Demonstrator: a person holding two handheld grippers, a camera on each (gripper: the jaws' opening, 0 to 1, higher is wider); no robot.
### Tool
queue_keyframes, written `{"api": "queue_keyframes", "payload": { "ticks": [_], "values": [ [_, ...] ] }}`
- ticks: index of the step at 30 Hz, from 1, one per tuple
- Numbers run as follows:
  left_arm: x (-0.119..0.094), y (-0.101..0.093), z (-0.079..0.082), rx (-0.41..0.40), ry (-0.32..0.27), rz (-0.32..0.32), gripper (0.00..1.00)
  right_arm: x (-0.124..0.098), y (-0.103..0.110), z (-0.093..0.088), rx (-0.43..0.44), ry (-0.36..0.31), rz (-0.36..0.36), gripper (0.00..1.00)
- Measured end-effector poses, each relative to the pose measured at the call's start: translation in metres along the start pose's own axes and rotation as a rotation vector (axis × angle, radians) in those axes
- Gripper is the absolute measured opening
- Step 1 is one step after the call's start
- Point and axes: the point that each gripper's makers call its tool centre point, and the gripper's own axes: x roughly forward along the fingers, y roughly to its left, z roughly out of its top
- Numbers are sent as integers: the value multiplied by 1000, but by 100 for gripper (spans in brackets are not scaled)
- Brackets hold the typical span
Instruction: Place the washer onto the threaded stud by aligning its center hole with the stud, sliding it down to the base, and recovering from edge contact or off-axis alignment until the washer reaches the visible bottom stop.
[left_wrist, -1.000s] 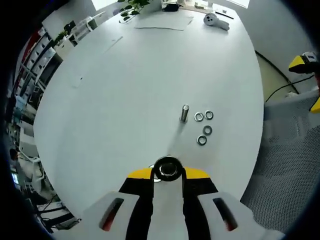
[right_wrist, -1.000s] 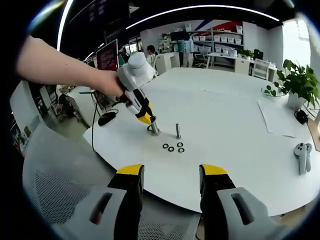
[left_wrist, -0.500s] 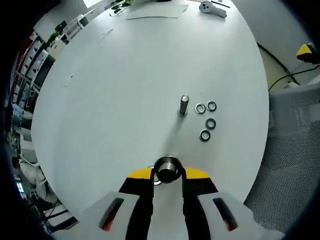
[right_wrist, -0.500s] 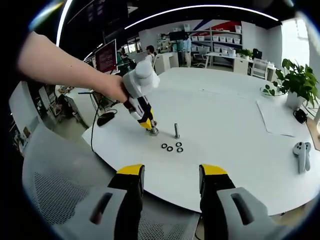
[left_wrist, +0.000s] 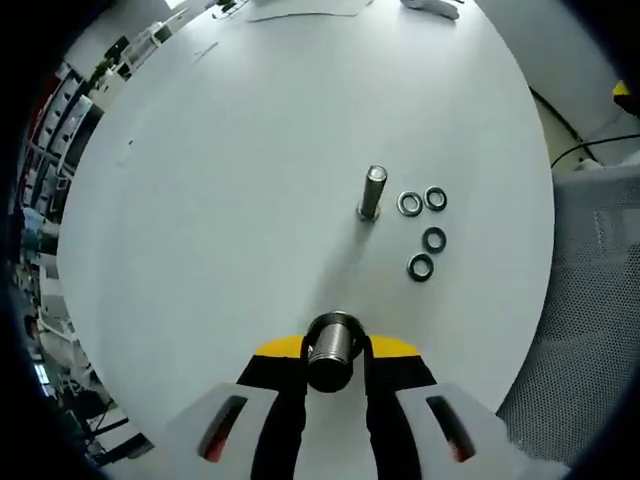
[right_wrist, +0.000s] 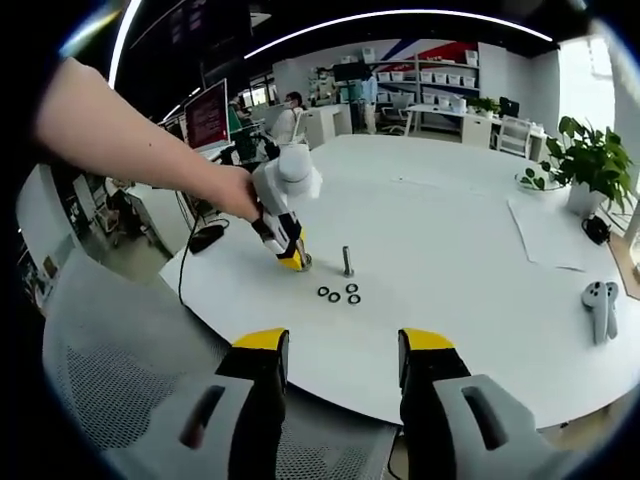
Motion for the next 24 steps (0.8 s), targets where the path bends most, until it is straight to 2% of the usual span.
{"api": "queue_keyframes", "payload": {
  "ticks": [3,11,14,19,24],
  "values": [
    [0,-2,-1,-25,-12,-18,20,0,0,0,-1,0,1,46],
    [2,1,-6,11,-44,-18,21,0,0,0,-1,5,5,46],
    [1,-2,-10,2,-45,-25,26,0,1,-1,-5,9,7,46],
    [-3,13,-23,-27,-53,-16,28,0,2,-2,-5,12,9,46],
    [-5,16,-30,-33,-51,-8,30,1,2,-3,-8,17,13,46]
  ]
}}
